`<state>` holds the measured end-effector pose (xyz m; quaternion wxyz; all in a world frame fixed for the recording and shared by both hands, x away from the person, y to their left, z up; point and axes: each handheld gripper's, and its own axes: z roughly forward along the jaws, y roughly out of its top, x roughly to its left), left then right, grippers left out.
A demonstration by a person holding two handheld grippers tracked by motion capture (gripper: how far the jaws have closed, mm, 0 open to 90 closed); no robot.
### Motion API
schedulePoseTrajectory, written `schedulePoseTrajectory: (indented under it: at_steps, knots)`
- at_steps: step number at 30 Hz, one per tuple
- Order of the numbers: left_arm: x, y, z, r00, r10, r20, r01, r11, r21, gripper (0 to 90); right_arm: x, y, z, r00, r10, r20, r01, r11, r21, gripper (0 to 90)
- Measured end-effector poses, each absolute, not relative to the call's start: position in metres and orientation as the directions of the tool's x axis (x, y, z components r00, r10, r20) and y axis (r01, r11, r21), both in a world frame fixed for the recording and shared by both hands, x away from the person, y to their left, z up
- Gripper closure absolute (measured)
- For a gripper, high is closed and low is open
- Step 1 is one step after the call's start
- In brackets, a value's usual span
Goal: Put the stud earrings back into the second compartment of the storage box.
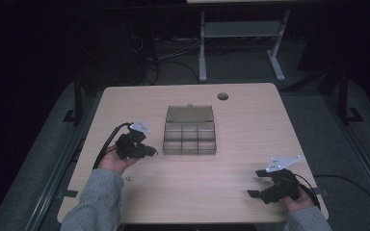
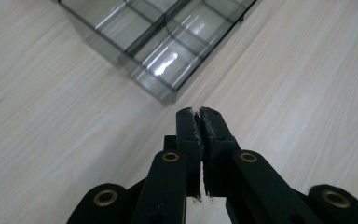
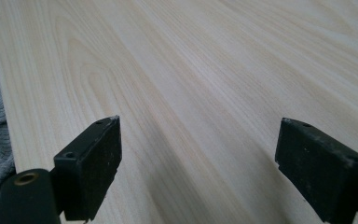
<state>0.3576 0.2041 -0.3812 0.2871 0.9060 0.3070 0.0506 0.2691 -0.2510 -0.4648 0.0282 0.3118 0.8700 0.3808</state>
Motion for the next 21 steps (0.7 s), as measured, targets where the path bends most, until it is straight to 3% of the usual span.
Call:
schedulePoseTrajectory:
  at_steps: [21]
  knots:
    - [0.412,0.146,-0.376,0.806,0.587,-0.07,0.528,-0.661,0.533,87.3,0.27,-0.251,-0.465,-0.806,0.56,0.193,0.519,0.512,0.685,14.5]
